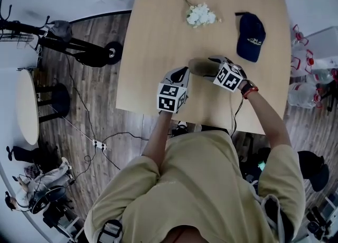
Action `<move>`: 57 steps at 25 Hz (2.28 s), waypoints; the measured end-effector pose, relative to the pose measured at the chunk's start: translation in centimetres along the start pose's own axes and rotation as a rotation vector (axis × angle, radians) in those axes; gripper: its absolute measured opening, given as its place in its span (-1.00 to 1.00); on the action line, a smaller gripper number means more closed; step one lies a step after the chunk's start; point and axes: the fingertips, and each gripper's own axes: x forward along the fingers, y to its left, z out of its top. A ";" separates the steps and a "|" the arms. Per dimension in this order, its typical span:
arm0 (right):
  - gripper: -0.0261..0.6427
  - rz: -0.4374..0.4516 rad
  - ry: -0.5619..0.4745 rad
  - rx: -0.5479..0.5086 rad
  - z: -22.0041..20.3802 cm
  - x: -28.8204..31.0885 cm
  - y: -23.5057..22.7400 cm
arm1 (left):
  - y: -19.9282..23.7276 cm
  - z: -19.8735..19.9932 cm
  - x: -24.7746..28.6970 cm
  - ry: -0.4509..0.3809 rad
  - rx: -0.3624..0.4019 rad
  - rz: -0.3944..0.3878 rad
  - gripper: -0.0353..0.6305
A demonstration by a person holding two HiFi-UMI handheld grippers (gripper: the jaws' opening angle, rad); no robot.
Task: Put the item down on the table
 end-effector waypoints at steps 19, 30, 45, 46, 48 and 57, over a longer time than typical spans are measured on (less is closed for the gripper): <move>-0.07 -0.373 -0.159 0.297 3.1 -10.4 0.4 | -1.6 1.8 -4.9 -0.096 0.037 -0.057 -0.82; -0.22 -0.634 -0.313 0.519 4.1 -16.6 0.2 | -1.7 4.0 -7.1 -0.155 0.107 -0.064 -0.82; -0.48 -0.846 -0.491 0.626 7.1 -21.6 3.3 | -4.4 8.8 -12.0 -0.309 0.165 -0.074 -0.82; -0.49 -0.857 -0.501 0.631 7.3 -22.0 3.5 | -4.5 8.9 -12.2 -0.315 0.168 -0.071 -0.82; -0.52 -0.878 -0.520 0.639 7.6 -22.8 3.9 | -4.6 8.9 -12.6 -0.322 0.177 -0.068 -0.82; -0.75 -0.952 -0.559 0.634 9.1 -24.4 6.1 | -4.7 9.4 -14.1 -0.355 0.186 -0.072 -0.82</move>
